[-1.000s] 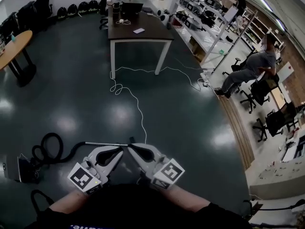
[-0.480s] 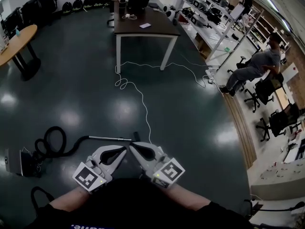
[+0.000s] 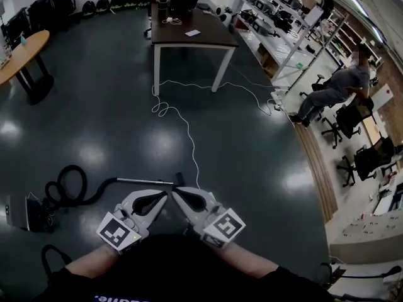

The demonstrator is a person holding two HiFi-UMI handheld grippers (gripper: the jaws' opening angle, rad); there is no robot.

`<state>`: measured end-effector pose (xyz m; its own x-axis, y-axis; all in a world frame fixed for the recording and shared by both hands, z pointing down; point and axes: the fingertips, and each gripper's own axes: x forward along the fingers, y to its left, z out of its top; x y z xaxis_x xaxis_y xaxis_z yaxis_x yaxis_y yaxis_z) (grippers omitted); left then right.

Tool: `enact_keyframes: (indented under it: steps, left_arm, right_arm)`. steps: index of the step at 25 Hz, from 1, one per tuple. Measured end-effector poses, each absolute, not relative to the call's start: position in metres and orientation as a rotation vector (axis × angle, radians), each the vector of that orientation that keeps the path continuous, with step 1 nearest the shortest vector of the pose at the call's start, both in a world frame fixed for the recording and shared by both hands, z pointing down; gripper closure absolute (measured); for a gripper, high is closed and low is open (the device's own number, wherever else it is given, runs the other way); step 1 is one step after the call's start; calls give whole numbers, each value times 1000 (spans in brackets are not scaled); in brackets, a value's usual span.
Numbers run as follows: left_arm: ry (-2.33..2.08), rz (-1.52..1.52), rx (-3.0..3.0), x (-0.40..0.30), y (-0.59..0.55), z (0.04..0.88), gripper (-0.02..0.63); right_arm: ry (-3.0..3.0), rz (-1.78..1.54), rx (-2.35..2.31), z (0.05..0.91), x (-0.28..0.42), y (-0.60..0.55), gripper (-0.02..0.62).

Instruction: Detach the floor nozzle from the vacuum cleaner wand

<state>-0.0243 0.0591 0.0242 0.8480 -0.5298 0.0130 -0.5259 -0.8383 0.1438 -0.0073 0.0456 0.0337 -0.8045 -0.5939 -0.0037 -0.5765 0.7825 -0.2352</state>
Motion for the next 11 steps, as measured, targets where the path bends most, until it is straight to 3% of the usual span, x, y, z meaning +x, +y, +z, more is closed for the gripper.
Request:
enact_keyframes:
  steps: [11]
  left_arm:
    - [-841, -3, 2883, -24, 66, 23, 604]
  right_arm:
    - [2902, -362, -927, 29, -8, 53, 595]
